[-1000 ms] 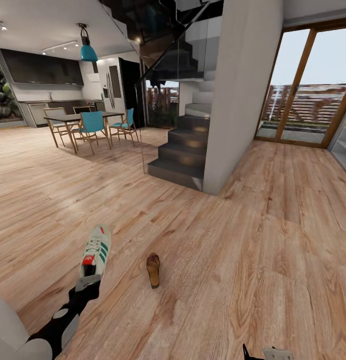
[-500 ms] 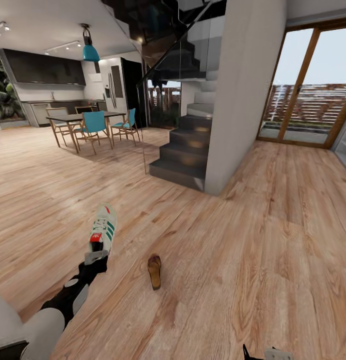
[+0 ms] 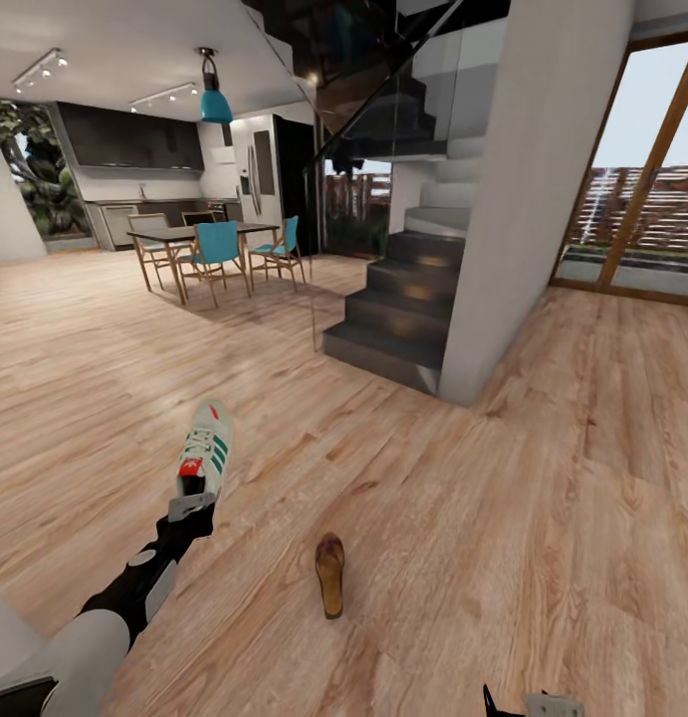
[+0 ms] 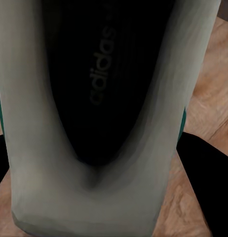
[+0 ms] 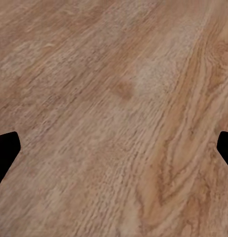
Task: Pick up the two gym shoes and the two sandals from the corridor floor and place them onto the hallstand (shoe rack) in the corridor, making sure they are on the rack and not on the floor. Arrange them so the two gym shoes are next to each other and the two sandals are next to each other.
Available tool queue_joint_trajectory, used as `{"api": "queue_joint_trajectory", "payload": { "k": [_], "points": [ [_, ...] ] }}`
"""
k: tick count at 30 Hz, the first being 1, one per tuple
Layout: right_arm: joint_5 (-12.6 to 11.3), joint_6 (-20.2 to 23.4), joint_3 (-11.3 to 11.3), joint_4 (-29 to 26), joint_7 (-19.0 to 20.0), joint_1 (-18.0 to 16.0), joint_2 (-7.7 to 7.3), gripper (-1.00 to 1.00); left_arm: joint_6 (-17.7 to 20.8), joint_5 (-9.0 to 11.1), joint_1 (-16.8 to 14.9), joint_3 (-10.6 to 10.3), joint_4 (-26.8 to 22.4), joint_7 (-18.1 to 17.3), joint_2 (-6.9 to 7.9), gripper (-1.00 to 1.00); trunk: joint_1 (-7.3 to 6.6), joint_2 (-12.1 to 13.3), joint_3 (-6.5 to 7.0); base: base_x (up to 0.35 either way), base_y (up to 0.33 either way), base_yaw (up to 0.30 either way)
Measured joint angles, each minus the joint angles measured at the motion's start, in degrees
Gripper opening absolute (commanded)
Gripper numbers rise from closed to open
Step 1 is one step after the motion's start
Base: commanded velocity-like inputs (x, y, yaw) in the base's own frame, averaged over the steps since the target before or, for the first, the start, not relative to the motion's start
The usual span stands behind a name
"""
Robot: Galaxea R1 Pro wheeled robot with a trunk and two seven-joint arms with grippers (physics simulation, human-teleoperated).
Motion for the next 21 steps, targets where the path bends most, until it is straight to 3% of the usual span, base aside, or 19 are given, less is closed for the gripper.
{"api": "queue_joint_trajectory", "payload": {
  "k": [6,12,21],
  "points": [
    [0.0,0.02,0.01,0.0,0.06,0.0,0.0,1.0,0.03,0.0,0.0,0.0,-0.58,0.0,-0.01,-1.0,0.0,0.0,0.0,0.285,0.206,0.0],
    [0.0,0.03,0.0,-0.02,0.08,0.02,-0.04,1.0,0.0,0.0,-0.01,0.08,-0.68,0.0,-0.03,-1.0,0.01,0.0,0.0,0.249,0.197,-0.165],
    [0.0,0.01,-0.01,-0.1,0.05,0.01,-0.04,1.0,-0.06,0.01,0.06,0.09,-0.71,0.0,0.0,-1.0,0.03,0.0,0.0,0.05,0.038,-0.051]
  ]
}}
